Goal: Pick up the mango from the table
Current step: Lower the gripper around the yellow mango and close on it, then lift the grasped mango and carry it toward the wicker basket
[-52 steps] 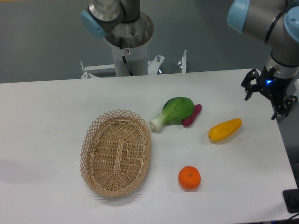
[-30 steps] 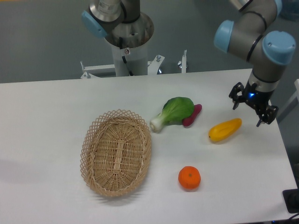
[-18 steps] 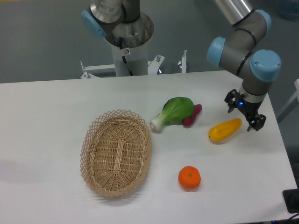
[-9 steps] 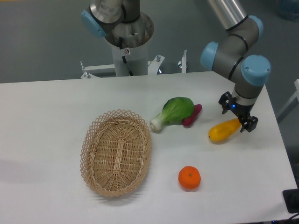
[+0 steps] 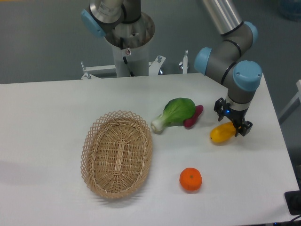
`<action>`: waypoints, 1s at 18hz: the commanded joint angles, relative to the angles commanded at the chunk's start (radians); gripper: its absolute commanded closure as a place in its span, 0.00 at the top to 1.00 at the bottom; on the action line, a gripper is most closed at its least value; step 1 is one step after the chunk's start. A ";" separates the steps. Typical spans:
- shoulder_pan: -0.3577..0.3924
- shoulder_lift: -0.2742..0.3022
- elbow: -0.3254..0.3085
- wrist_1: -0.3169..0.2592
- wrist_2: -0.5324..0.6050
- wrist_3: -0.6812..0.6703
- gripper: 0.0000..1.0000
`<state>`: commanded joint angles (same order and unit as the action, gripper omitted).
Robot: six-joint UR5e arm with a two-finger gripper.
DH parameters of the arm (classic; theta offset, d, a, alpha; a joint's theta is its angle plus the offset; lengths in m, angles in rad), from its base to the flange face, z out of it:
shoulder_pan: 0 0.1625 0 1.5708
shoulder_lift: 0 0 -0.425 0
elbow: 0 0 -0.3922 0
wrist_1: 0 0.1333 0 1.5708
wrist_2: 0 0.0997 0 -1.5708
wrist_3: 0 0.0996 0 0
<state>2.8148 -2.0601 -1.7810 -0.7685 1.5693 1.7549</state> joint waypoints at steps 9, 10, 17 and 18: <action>0.000 0.003 0.037 -0.003 -0.003 0.002 0.47; -0.002 0.005 0.052 -0.005 -0.011 -0.002 0.47; -0.021 0.052 0.204 -0.178 -0.169 -0.089 0.48; -0.035 0.057 0.231 -0.216 -0.192 -0.116 0.48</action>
<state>2.7797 -2.0034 -1.5496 -0.9844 1.3777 1.6386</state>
